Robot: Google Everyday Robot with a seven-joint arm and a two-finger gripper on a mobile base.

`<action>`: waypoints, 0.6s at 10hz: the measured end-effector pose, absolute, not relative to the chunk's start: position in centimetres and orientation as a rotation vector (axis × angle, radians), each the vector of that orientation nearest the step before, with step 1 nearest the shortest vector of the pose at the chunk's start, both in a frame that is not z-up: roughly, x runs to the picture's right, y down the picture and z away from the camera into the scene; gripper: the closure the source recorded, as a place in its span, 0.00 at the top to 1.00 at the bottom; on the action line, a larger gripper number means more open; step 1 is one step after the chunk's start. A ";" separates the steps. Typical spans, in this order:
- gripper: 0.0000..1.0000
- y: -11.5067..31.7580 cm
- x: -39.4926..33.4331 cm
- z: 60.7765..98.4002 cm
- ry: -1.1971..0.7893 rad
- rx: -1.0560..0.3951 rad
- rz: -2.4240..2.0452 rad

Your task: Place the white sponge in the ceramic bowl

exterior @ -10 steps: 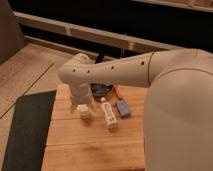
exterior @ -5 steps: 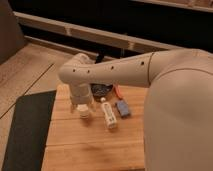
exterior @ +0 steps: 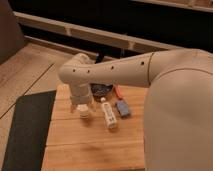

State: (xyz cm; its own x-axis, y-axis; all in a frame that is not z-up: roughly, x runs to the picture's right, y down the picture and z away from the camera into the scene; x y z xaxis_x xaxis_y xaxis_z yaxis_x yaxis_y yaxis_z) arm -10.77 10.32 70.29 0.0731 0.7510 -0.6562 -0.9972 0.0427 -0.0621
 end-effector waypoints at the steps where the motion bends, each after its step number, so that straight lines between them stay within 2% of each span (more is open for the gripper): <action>1: 0.65 10.3 -10.8 70.3 0.523 -0.591 1.434; 6: 0.65 10.2 -10.7 70.3 0.520 -0.586 1.429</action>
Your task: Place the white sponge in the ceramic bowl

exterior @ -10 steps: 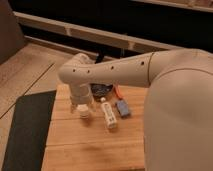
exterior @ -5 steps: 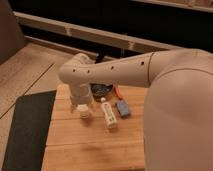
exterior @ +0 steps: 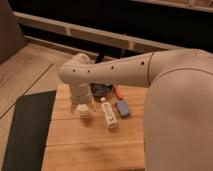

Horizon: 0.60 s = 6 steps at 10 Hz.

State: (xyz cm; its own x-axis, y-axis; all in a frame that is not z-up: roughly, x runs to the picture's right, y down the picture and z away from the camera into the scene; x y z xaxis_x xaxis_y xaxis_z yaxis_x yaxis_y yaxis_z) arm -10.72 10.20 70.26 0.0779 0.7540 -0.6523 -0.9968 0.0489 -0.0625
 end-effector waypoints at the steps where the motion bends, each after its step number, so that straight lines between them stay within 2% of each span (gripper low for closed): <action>1: 0.65 9.9 -10.5 70.3 0.511 -0.574 1.416; 4: 0.65 3.1 -5.2 70.3 0.404 -0.389 1.360; 6: 0.65 -1.3 -1.6 68.6 0.337 -0.264 1.354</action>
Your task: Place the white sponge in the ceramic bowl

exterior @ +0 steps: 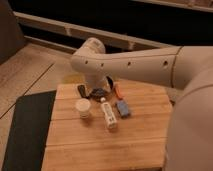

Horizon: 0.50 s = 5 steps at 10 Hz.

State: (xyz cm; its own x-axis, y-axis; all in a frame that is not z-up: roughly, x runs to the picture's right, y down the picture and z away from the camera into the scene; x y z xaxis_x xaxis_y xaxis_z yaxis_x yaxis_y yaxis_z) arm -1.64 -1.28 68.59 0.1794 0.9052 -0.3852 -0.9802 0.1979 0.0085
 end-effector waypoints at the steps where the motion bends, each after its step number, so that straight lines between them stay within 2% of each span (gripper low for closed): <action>1: 0.65 -2.7 -0.1 67.5 0.308 -0.220 1.369; 3: 0.65 -4.1 2.4 66.1 0.289 -0.165 1.411; 5: 0.65 -4.0 1.8 66.1 0.282 -0.172 1.406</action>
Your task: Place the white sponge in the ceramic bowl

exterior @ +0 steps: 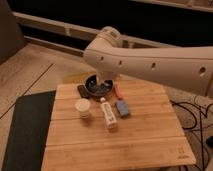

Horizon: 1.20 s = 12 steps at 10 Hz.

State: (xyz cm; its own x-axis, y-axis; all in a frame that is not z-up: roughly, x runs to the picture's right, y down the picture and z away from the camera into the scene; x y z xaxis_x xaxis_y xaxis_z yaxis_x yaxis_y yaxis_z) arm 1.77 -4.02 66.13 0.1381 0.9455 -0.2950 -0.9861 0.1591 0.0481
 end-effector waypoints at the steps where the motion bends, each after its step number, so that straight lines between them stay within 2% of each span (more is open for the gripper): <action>1: 0.65 -3.9 1.9 66.3 0.284 -0.174 1.409; 5: 0.65 1.7 9.6 69.2 0.404 -0.219 1.569; 8: 0.65 2.2 14.1 71.2 0.364 -0.228 1.686; 12: 0.65 2.0 14.6 74.9 0.206 -0.336 1.696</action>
State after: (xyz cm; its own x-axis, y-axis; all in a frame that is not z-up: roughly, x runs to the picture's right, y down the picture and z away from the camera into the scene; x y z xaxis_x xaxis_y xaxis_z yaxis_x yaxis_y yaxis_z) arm 14.64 1.97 74.92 -0.1256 0.9334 -0.3360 -0.9867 -0.1527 -0.0555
